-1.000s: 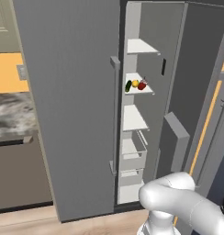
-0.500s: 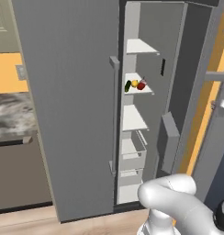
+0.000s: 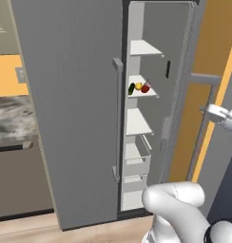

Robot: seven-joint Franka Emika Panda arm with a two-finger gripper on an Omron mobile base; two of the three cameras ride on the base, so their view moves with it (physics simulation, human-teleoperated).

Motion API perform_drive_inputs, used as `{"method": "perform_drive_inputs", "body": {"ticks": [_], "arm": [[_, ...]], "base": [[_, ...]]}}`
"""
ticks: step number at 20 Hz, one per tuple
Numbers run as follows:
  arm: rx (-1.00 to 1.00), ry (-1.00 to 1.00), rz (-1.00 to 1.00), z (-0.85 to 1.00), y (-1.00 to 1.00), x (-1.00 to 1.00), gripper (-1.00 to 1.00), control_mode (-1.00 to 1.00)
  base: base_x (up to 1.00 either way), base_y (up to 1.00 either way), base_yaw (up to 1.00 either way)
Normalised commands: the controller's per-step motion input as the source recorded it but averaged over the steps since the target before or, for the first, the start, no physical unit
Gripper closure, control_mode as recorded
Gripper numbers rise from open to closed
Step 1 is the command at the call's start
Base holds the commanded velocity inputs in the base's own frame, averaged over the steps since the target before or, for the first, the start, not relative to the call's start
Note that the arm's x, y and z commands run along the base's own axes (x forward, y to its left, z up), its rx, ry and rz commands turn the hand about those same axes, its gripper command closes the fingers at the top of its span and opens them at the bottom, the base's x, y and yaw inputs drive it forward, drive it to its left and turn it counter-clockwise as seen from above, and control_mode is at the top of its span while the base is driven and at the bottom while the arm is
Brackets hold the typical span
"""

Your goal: Take the bell pepper and garlic from the highest rack and move them to the second highest rack where the lemon and cucumber are located, to maximize freezer space. Close the freezer door after rearranging.

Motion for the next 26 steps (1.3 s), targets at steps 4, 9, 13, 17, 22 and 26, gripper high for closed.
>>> {"method": "perform_drive_inputs", "body": {"ticks": [4,9,13,17,22,26], "arm": [[-0.04,0.00,0.00,0.00,1.00,0.79,-1.00,-1.00],[-0.04,0.00,0.00,0.00,1.00,0.95,-1.00,-1.00],[-0.06,0.00,0.00,0.00,0.92,1.00,-1.00,-1.00],[-0.09,0.00,-0.04,0.00,0.75,0.96,-1.00,-1.00],[-0.08,0.03,-0.05,0.01,0.60,0.83,-1.00,-1.00],[-0.04,0.09,-0.06,0.09,0.47,0.69,-1.00,-1.00]], "base": [[0.00,0.00,0.00],[0.00,0.00,0.00],[0.00,0.00,0.00],[0.00,0.00,0.00],[0.00,0.00,0.00],[0.00,0.00,0.00]]}}
